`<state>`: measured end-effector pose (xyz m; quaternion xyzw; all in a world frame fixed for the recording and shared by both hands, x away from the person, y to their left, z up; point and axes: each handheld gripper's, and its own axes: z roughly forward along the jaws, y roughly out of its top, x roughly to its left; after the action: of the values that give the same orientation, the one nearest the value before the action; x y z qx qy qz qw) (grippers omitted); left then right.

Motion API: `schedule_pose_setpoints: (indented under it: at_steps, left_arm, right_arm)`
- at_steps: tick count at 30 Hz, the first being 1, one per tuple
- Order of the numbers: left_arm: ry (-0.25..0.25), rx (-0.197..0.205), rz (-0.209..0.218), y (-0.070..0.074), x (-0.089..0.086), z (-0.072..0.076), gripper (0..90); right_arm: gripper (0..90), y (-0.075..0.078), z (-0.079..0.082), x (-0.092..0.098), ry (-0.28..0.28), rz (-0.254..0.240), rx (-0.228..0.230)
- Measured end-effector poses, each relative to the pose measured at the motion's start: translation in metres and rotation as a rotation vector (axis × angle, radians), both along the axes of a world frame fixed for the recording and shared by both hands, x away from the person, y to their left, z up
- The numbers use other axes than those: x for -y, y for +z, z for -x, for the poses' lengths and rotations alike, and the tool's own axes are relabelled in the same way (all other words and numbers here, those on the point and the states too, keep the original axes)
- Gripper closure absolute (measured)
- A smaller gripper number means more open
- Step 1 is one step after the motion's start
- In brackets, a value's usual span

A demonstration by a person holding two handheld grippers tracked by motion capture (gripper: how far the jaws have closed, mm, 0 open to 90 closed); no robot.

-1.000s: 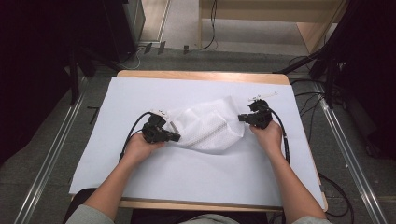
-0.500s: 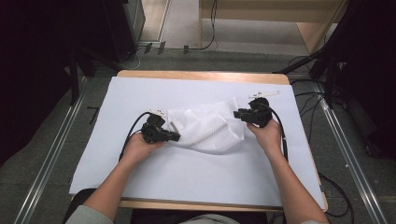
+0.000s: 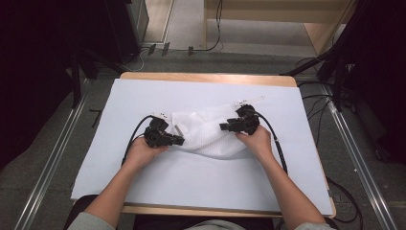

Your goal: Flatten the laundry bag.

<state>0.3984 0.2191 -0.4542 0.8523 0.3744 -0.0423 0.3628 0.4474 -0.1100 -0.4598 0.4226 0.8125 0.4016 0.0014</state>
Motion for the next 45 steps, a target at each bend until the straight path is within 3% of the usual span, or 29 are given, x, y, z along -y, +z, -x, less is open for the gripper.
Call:
schedule_pose_setpoints:
  at_steps: [1, 4, 6, 8, 10, 11, 13, 14, 17, 21, 22, 26, 30, 32, 34, 37, 41, 43, 45]
  left_arm:
    - [0.004, -0.001, 0.003, 0.000, 0.000, 0.000, 82.2]
    - [0.006, -0.001, 0.006, 0.001, -0.001, 0.000, 81.9]
    - [0.008, 0.005, 0.018, 0.004, -0.003, 0.001, 80.8]
    - [0.017, 0.016, 0.030, 0.009, -0.005, 0.002, 80.5]
    - [0.037, 0.046, 0.051, 0.023, -0.012, 0.007, 79.1]
    - [0.037, 0.046, 0.051, 0.023, -0.012, 0.007, 78.9]
    - [0.070, 0.090, 0.049, 0.037, -0.021, 0.012, 77.6]
    - [0.070, 0.090, 0.049, 0.037, -0.021, 0.012, 76.8]
    - [0.097, 0.139, 0.063, 0.052, -0.030, 0.017, 74.0]
    - [0.107, 0.159, 0.050, 0.056, -0.030, 0.016, 71.7]
    - [0.108, 0.158, 0.045, 0.055, -0.028, 0.013, 69.2]
    - [0.107, 0.144, 0.026, 0.052, -0.021, 0.000, 64.7]
    - [0.113, 0.095, 0.053, 0.044, -0.016, -0.018, 54.3]
    - [0.106, 0.068, 0.038, 0.036, -0.010, -0.023, 53.5]
    - [0.102, 0.061, 0.036, 0.033, -0.008, -0.024, 53.1]
    - [0.097, 0.060, 0.068, 0.027, -0.001, -0.027, 52.7]
    - [0.084, 0.079, 0.061, 0.023, 0.007, -0.029, 50.1]
    - [0.081, 0.070, 0.062, 0.017, 0.011, -0.031, 49.9]
    - [0.077, 0.061, 0.048, 0.013, 0.015, -0.033, 54.9]
  right_arm:
    - [56.3, 0.000, 0.000, 0.000, 0.000, 0.000, 0.000]
    - [80.0, -0.005, 0.001, -0.005, 0.049, 0.027, -0.019]
    - [86.6, -0.002, 0.004, -0.005, 0.068, 0.030, -0.011]
    - [86.8, 0.001, 0.007, -0.005, 0.068, 0.032, -0.011]
    - [86.8, 0.013, 0.016, -0.002, 0.081, 0.040, 0.035]
    - [86.8, 0.013, 0.016, -0.002, 0.081, 0.040, 0.035]
    - [86.8, 0.025, 0.028, 0.002, 0.087, 0.016, 0.073]
    - [86.8, 0.025, 0.028, 0.002, 0.087, 0.016, 0.073]
    - [86.7, 0.040, 0.049, 0.004, 0.117, -0.011, 0.115]
    - [86.7, 0.048, 0.068, 0.004, 0.143, -0.027, 0.144]
    - [86.6, 0.051, 0.079, 0.005, 0.159, -0.030, 0.158]
    - [86.6, 0.050, 0.094, 0.007, 0.172, -0.041, 0.151]
    - [86.3, 0.044, 0.115, 0.007, 0.201, -0.036, 0.129]
    - [86.0, 0.040, 0.122, 0.008, 0.210, -0.022, 0.121]
    - [85.8, 0.039, 0.124, 0.008, 0.213, -0.015, 0.121]
    - [85.5, 0.033, 0.132, 0.014, 0.203, -0.003, 0.111]
    - [85.3, 0.033, 0.134, 0.016, 0.196, -0.004, 0.124]
    - [85.2, 0.032, 0.136, 0.017, 0.194, 0.009, 0.124]
    - [84.3, 0.030, 0.137, 0.018, 0.184, 0.013, 0.124]
